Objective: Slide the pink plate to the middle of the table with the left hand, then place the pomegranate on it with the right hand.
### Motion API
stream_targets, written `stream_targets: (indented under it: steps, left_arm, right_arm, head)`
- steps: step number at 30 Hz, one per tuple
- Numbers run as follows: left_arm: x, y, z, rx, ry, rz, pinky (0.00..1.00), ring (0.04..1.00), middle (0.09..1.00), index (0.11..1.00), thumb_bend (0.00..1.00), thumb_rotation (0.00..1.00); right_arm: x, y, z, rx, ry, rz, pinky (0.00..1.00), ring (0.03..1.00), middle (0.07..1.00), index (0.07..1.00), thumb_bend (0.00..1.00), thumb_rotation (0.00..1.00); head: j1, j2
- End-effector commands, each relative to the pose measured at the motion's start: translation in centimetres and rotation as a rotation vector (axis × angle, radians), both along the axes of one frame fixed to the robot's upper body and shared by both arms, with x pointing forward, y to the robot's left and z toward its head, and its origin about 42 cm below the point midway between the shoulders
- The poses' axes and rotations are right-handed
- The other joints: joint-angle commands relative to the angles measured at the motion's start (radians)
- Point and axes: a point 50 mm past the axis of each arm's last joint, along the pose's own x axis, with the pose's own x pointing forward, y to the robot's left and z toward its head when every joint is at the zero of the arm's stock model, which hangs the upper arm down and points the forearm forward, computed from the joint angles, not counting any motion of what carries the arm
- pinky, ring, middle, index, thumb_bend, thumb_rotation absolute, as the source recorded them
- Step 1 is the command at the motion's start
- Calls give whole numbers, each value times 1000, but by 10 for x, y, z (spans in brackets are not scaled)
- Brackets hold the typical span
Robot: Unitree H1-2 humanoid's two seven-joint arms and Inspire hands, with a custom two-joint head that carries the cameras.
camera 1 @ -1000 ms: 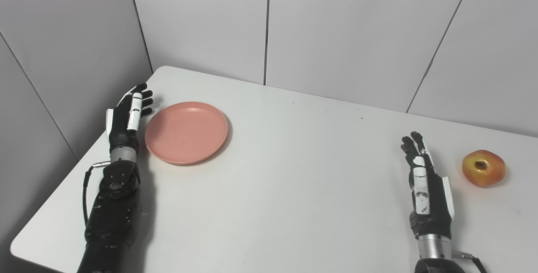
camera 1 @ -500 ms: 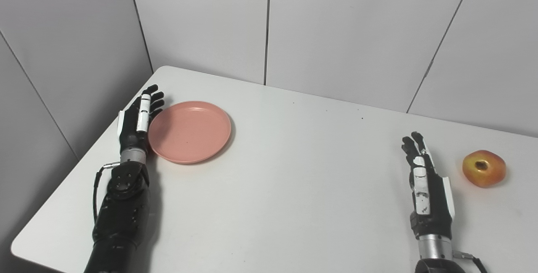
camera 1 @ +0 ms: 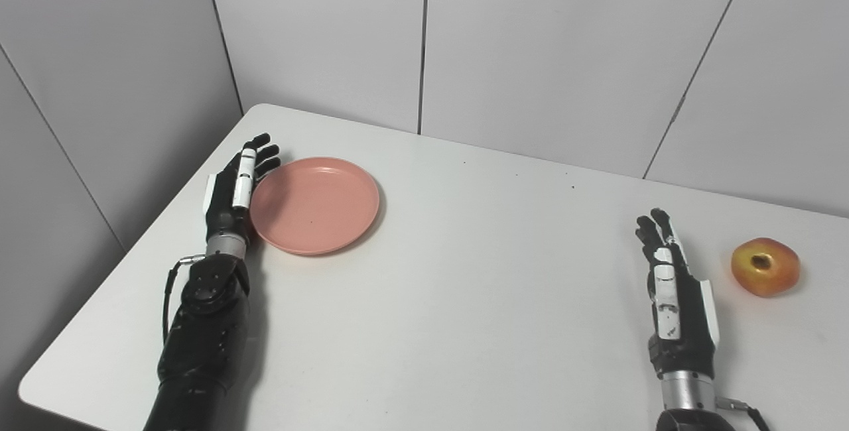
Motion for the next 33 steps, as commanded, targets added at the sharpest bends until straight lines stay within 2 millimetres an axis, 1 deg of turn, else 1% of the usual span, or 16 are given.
stream_targets:
  steps: [1,2,4,7,10,14,19,22,26,33]
  left_arm:
    - [14,-10,24,3,-69,-41,766,790,786,763,281,958]
    - [14,-11,24,4,-71,-48,765,788,784,761,283,963]
    - [14,-14,26,3,-71,-56,755,779,773,750,291,935]
    - [15,-23,32,17,-80,-63,744,767,761,739,289,916]
    - [16,-32,37,12,-81,-80,748,774,772,752,280,929]
    - [18,-49,39,25,-73,-123,763,784,781,762,276,928]
    - [20,-69,37,24,-76,-152,766,786,782,759,262,905]
    - [21,-80,35,34,-72,-166,770,796,790,762,256,921]
    - [22,-89,34,53,-67,-169,797,814,803,777,260,992]
    - [22,-108,31,85,-65,-223,817,833,821,802,264,1000]
  right_arm:
    - [-11,-10,-22,-11,50,-19,1000,938,912,937,562,1000]
    - [-11,-10,-21,-12,50,-19,1000,938,913,938,563,1000]
    - [-11,-10,-21,-10,48,-17,1000,938,913,938,566,1000]
    - [-10,-10,-21,-12,48,-14,1000,941,917,941,563,1000]
    - [-10,-10,-20,-12,46,-16,1000,935,913,939,558,1000]
    - [-10,-9,-20,-7,44,-15,992,934,916,938,569,1000]
    - [-9,-10,-20,-9,48,-16,997,937,915,937,581,1000]
    - [-8,-10,-20,-7,47,-19,1000,934,911,934,582,1000]
    - [-9,-10,-20,-5,48,-16,1000,938,915,937,586,1000]
    - [-9,-10,-20,3,40,-22,987,930,910,932,581,997]
  head:
    - [-2,0]
    - [-2,0]
    - [-1,0]
    - [-2,1]
    - [-2,1]
    - [-4,2]
    - [-2,1]
    - [-2,0]
    - [-2,1]
    - [-1,6]
